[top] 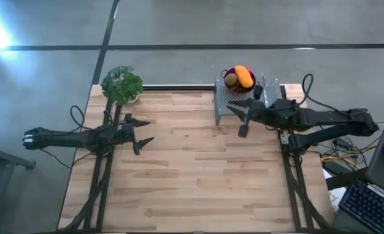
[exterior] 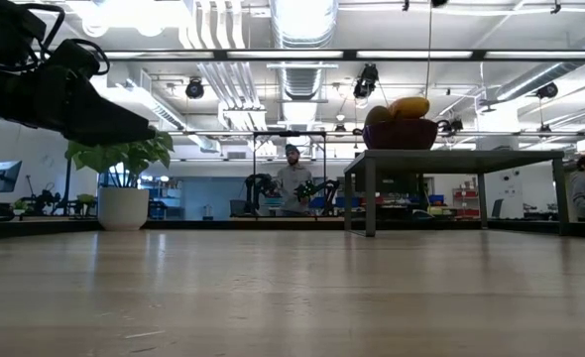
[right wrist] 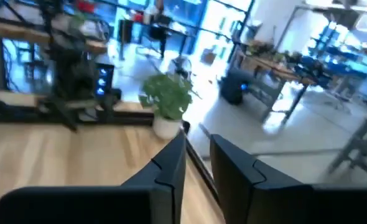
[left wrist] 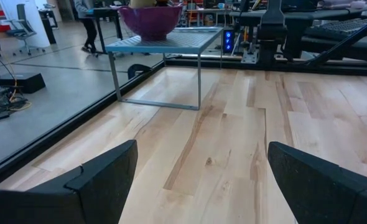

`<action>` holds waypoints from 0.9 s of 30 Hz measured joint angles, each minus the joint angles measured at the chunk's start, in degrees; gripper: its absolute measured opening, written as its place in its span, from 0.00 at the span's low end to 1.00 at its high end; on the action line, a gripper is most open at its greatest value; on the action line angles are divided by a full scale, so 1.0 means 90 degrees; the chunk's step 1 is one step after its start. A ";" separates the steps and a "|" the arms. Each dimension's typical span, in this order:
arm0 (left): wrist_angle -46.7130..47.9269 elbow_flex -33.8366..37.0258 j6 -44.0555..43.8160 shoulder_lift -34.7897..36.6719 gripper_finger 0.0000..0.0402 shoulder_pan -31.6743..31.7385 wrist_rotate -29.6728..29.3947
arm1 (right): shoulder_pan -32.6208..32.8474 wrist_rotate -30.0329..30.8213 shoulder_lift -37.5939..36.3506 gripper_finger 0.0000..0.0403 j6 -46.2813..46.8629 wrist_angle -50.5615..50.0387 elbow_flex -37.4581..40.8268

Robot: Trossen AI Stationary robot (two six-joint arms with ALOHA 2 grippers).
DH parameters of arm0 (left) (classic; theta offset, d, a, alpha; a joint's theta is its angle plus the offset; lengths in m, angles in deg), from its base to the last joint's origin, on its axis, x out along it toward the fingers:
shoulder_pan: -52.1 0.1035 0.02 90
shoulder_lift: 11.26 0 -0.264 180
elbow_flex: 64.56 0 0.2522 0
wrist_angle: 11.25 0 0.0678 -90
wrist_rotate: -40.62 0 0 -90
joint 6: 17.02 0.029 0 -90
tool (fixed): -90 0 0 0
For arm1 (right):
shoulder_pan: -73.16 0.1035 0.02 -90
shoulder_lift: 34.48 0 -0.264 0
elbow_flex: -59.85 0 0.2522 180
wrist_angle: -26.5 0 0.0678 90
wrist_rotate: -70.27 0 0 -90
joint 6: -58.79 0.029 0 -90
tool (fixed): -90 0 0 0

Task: Pick & Place Fruit
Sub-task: Return to Home Position

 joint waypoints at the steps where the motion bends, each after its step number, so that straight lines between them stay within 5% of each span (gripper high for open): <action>1: 0.0005 0.0000 -0.0001 -0.0002 0.91 -0.0002 0.0002 | -0.0131 -0.0182 -0.0126 0.19 -0.0003 0.0031 0.0234; 5: 0.0013 0.0000 0.0001 -0.0008 0.91 -0.0002 0.0000 | -0.0824 -0.1638 -0.1218 0.23 0.0018 0.0534 0.1680; 8: 0.0050 0.0000 -0.0001 -0.0021 0.91 -0.0001 0.0000 | -0.1197 -0.2102 -0.2273 0.25 0.0355 0.0977 0.2817; 13: 0.0049 0.0000 -0.0001 -0.0041 0.91 -0.0002 0.0000 | -0.1246 -0.2305 -0.3527 0.29 0.0413 0.1197 0.4042; 27: 0.0058 0.0000 0.0000 -0.0044 0.91 0.0000 -0.0001 | -0.1271 -0.2294 -0.6133 0.40 0.0449 0.0831 0.5698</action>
